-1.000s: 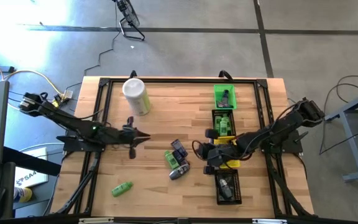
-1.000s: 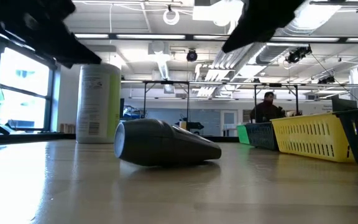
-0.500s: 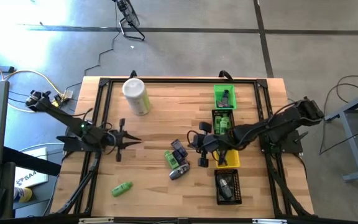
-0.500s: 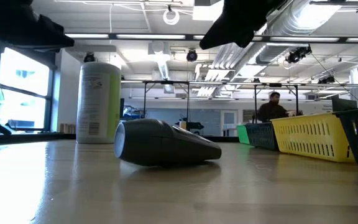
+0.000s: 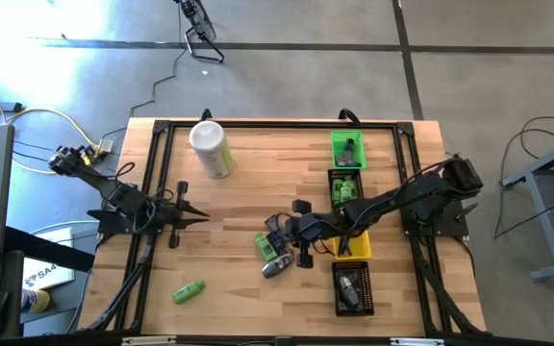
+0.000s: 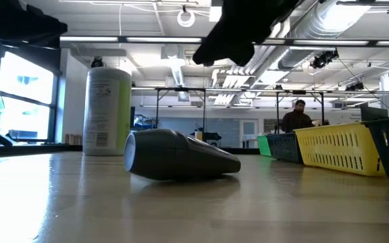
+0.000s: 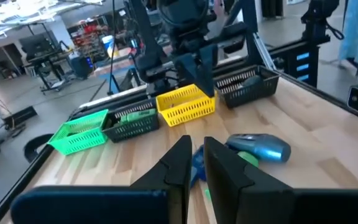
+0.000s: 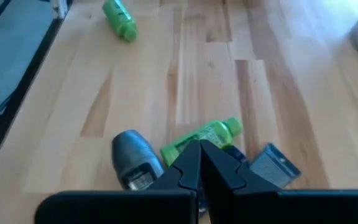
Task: Pick & Place Travel size toiletries
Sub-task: Put the gray deodorant into the bottom black bin
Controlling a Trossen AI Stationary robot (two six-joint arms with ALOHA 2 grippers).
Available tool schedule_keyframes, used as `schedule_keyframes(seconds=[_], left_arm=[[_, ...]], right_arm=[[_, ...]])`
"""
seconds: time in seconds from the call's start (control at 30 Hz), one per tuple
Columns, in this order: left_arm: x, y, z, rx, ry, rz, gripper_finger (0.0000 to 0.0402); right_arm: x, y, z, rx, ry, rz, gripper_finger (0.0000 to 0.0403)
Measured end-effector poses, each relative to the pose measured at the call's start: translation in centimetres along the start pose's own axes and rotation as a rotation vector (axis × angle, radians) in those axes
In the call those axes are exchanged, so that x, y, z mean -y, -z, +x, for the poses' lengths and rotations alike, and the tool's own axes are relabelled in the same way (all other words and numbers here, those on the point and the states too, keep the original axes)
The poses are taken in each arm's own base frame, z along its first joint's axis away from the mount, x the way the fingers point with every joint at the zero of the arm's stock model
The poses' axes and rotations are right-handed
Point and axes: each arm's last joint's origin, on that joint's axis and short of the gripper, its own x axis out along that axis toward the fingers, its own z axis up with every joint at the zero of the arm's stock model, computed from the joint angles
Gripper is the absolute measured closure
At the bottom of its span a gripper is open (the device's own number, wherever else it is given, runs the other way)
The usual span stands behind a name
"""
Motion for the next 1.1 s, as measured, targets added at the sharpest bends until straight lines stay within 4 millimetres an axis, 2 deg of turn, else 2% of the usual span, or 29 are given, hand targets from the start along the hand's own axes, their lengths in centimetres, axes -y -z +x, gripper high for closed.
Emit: schedule_keyframes(seconds=[0.23,0.6,0.77,0.97,1.1], left_arm=[[0.0,0.0,-0.1,0.005,0.0,-0.084,0.0365],[0.0,0.2,0.0,-0.016,0.003,-0.314,0.0365],[0.1,0.4,0.0,-0.04,0.003,-0.381,0.0365],[0.2,0.8,0.0,-0.08,0.0,-0.394,0.0365],[0.2,0.9,0.0,-0.085,-0.001,-0.411,0.0365]], right_arm=[[-0.8,-1.7,1.7,-0.119,-0.01,-0.015,0.0401],[-4.0,-1.6,5.4,-0.302,-0.109,-0.077,0.0401],[-5.1,-1.5,5.6,-0.269,-0.108,-0.133,0.0401],[-5.4,-2.0,5.7,-0.201,-0.085,-0.13,0.04],[-5.3,-2.0,5.7,-0.206,-0.08,-0.129,0.0376]])
